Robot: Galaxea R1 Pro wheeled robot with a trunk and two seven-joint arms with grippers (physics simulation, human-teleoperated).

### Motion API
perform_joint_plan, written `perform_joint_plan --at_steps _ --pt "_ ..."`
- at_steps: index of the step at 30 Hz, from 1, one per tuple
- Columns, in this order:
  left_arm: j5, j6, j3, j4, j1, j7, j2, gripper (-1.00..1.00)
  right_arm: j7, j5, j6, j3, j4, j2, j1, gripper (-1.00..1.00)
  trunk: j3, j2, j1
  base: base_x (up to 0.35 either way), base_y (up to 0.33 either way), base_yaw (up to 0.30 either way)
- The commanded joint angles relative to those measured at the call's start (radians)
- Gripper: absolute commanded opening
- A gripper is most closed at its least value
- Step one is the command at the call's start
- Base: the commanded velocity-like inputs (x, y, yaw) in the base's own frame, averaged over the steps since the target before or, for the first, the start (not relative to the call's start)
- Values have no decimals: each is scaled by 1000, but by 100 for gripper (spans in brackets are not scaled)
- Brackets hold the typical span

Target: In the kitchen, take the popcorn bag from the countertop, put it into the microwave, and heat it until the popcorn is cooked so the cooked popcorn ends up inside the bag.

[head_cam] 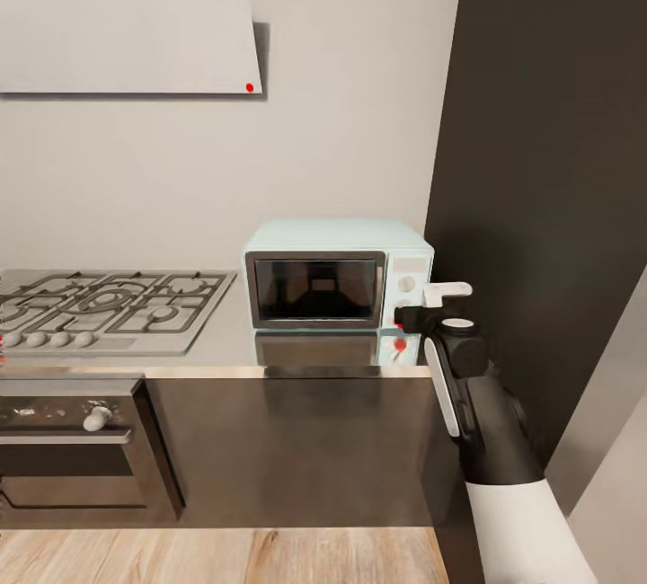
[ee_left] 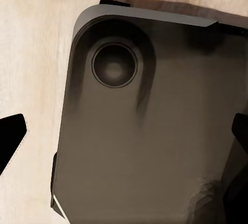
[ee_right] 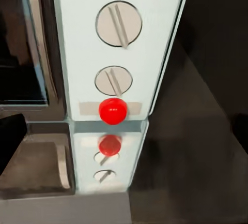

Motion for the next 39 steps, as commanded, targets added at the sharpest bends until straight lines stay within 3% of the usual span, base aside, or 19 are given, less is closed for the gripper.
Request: perform_joint_plan --at_steps 1,10,12,13,15,39 --pt "6 -2 0 0 0 -1 0 100 1 7 6 2 0 1 -1 100 -1 -1 0 0 253 0" --pt "6 -2 -2 0 0 -1 0 100 11 0 7 2 5 0 -1 100 -1 -1 0 0 204 0" --pt "6 -2 -2 0 0 0 0 100 20 -22 2 0 13 0 -1 100 -1 -1 0 0 16 0" --pt "6 -2 -2 0 0 0 0 100 30 -77 -51 -4 52 -3 -1 100 -1 -1 0 0 3 0" --pt "7 -2 -1 -1 0 0 0 100 33 -92 -108 -3 67 -4 -1 100 -1 -1 0 0 1 0" --pt "11 1 0 0 0 1 1 100 26 -79 -137 1 68 -2 -1 100 -1 -1 0 27 0 0"
